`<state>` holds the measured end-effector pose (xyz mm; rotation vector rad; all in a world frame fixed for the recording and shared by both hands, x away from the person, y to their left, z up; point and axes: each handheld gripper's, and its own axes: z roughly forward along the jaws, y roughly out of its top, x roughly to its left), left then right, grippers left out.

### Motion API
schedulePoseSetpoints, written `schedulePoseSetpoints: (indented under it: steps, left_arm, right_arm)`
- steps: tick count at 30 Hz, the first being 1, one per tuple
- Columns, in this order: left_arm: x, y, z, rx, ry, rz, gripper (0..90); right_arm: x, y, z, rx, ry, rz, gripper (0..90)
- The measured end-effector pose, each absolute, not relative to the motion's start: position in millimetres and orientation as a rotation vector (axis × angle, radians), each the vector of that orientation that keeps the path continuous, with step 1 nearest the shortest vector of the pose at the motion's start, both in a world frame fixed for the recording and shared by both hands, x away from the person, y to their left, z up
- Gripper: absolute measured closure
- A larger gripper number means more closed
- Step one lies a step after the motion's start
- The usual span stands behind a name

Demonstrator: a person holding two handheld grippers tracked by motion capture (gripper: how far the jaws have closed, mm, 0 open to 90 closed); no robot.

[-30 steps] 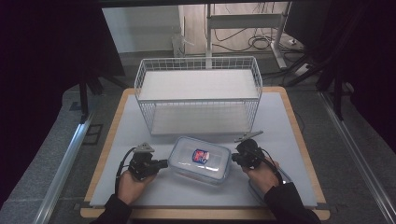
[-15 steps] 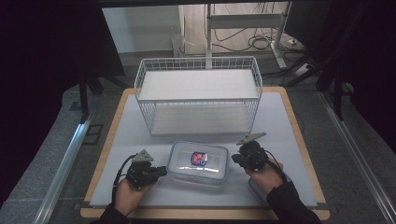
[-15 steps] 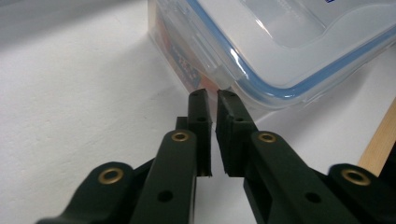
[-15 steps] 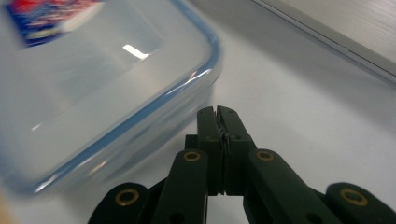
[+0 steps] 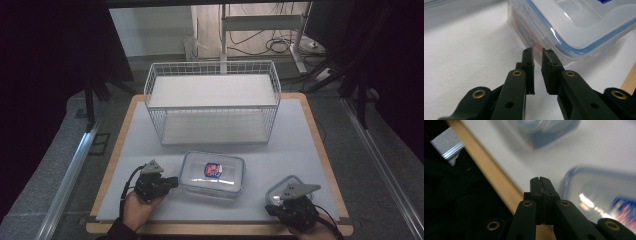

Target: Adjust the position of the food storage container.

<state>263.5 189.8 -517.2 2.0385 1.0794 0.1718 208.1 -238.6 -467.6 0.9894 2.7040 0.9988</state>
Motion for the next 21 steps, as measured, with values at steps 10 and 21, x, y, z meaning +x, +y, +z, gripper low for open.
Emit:
schedulePoseSetpoints:
  steps: [10, 21]
  left_arm:
    - [264, 189, -518, 2.036, 1.084, 0.169, 80.5]
    - [266, 189, -520, 2.03, 1.089, 0.152, 80.0]
  right_arm:
    - [202, -257, -488, 1.026, 2.739, 0.918, 89.4]
    - [250, -292, -490, 1.189, 2.591, 0.914, 89.4]
